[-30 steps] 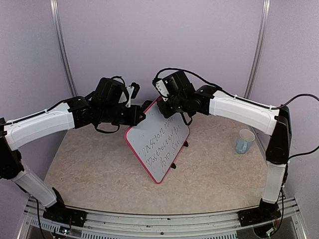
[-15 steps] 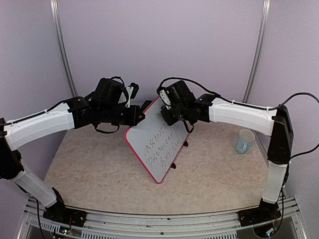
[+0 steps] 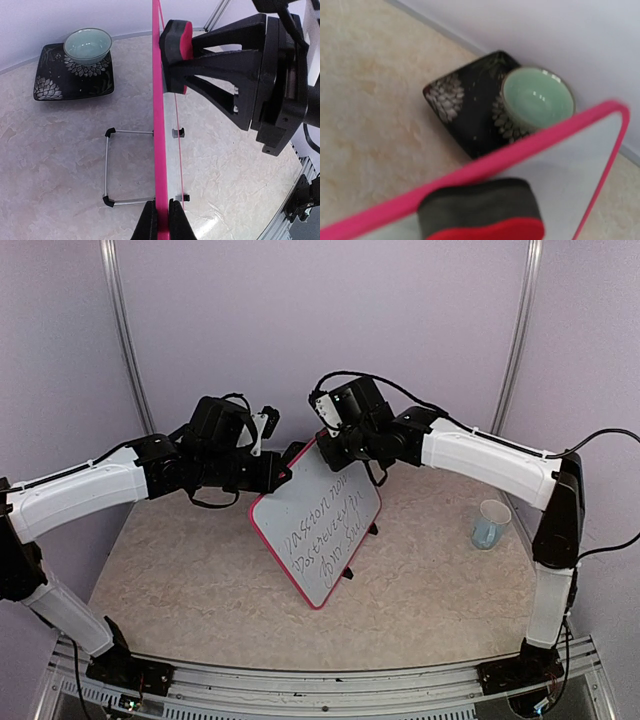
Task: Erase the whiteboard
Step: Erase the whiteboard at the center of the board.
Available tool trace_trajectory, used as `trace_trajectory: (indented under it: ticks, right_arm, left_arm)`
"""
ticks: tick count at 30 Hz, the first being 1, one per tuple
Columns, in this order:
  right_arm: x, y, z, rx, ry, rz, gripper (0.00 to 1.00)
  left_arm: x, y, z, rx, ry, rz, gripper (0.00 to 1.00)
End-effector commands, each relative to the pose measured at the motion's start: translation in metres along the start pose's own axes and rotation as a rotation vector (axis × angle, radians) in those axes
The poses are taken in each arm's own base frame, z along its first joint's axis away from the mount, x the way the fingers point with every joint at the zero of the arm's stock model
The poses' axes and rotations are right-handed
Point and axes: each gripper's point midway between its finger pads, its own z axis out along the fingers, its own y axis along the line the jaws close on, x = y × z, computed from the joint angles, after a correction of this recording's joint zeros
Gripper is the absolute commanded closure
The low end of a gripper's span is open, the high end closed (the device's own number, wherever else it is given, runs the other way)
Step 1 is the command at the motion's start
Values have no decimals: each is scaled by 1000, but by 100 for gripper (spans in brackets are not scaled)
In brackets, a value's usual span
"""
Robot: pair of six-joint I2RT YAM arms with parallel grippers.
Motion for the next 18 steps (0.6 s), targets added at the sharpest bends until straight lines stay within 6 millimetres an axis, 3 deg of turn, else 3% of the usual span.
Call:
trace_trajectory:
  ticks: [1,12,18]
  right_arm:
    - [-3,17,13,-50,-17,-5,72]
    - [64,21,35,-36,106,-6,72]
    - [74,22,36,-39,120,0,72]
  left_arm:
    - [13,-34,-10,143,39,105,100]
    - [14,-34,-10,146,43,108,100]
    - [15,-34,-9,147,46,108,100]
